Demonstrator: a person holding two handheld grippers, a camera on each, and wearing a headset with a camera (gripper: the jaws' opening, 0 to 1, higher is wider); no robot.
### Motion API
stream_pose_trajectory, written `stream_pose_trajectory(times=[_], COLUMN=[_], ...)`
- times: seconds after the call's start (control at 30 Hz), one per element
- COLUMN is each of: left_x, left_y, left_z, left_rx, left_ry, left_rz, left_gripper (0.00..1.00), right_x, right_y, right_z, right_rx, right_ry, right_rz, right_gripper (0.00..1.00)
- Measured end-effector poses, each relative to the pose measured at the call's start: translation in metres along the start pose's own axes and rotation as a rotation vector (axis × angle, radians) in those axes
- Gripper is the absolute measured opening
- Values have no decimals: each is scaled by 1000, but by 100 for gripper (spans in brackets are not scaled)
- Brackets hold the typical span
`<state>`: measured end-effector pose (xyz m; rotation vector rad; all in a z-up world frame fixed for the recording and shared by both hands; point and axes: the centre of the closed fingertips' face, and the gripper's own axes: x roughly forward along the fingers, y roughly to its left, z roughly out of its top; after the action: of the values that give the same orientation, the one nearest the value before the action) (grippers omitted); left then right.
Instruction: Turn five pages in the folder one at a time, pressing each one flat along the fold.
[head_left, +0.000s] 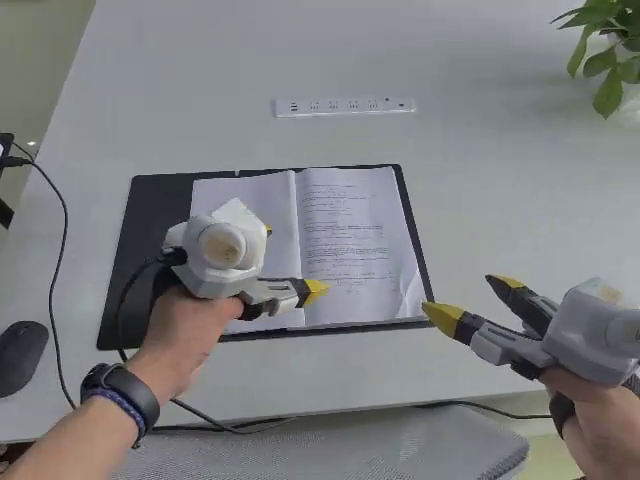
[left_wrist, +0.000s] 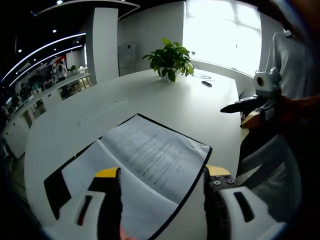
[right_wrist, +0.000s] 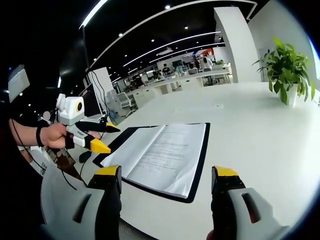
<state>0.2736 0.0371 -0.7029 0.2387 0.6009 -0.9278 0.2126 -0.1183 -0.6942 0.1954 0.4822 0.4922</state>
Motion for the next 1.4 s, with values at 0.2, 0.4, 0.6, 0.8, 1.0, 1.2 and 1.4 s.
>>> stream_pose_trajectory(times=[0.2,0.4,0.6,0.8,1.0,1.2,1.4], left_x=[31,62,88,108,125,138,141], left_y=[-22,-41,-56,-63,-69,-77,-74], left_z=[2,0,-6,-12,-14,-17,-31], left_rx=[32,15,-12,-20,-26,-18,4], left_ry=[25,36,64,85,105,124,131], left_rz=[-55,-93,-109,-112,-114,-116,-89], left_gripper=[65,64,64,61,60,59,55], right_x=[-5,-9,-12,-13,-16,-20,-23], right_y=[-1,-4,-6,-7,-6,-6,-5], right_z=[-1,-4,-6,-6,-5,-7,-8], right_rx=[13,16,37,34,46,55,61], right_ry=[-4,3,-6,-2,-8,-6,-7], right_rz=[-7,-13,-24,-22,-28,-35,-40], right_gripper=[72,71,70,69,68,68,67])
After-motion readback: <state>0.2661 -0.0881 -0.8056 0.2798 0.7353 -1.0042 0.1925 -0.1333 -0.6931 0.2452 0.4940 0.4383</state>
